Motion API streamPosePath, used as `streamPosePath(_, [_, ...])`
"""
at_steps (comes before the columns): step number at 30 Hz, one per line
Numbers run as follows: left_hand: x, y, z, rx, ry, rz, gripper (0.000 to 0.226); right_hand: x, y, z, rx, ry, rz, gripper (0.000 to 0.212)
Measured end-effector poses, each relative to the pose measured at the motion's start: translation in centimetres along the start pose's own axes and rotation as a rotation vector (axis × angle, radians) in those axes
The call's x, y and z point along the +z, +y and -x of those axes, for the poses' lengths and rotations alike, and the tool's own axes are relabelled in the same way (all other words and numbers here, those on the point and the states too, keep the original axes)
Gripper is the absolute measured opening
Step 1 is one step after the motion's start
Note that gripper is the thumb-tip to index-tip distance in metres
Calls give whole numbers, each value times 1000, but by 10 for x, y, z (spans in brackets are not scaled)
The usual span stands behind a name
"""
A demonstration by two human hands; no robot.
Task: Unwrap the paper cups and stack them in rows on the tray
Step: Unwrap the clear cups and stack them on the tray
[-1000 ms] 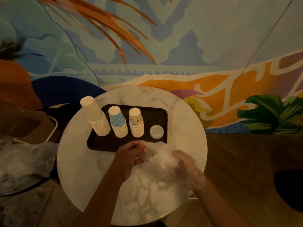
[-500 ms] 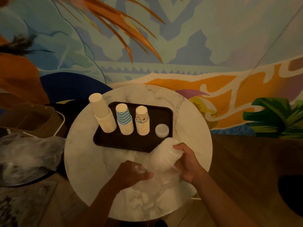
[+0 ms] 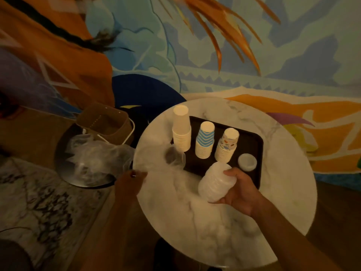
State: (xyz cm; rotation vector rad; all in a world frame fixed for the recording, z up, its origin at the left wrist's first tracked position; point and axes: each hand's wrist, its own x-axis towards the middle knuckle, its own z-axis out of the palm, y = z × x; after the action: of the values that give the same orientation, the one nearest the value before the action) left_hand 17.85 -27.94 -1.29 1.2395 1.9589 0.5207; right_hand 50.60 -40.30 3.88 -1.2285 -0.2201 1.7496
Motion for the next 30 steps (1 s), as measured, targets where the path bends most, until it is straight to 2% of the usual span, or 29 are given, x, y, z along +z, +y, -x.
streamPosePath(4, [-54, -3, -40, 15, 233, -8, 33, 40, 0, -25, 4, -45, -2, 83])
streamPosePath(7, [-94, -5, -75, 30, 360, 2, 27, 68, 3, -44, 14, -39, -14, 89])
streamPosePath(9, [-119, -4, -101, 47, 420, 6, 22, 86, 6, -54, 17, -39, -17, 80])
streamPosePath(11, [-141, -6, -131, 72, 467, -44, 25, 101, 8, -64, 14, -66, -14, 59])
streamPosePath(13, [-159, -12, -166, 118, 486, -119, 41, 114, 9, -71, 3, -60, -21, 48])
streamPosePath(17, [-182, -15, -219, 174, 491, -200, 32, 131, 11, -86, -10, -44, -26, 63])
streamPosePath(20, [-188, -16, -251, 175, 364, -314, 37, 136, 17, -97, -10, -25, -23, 75])
streamPosePath(22, [-189, -28, -281, 145, 200, -461, 40, 138, 20, -104, -8, -9, -21, 82])
streamPosePath(25, [-182, -58, -319, 102, -79, -664, 59, 143, 23, -110, -7, 12, -17, 89])
streamPosePath(28, [-173, -76, -332, 68, -202, -781, 74, 147, 22, -114, -12, 8, -8, 80])
streamPosePath(30, [-174, -84, -343, 78, -201, -755, 77, 150, 20, -114, -17, 12, -17, 71])
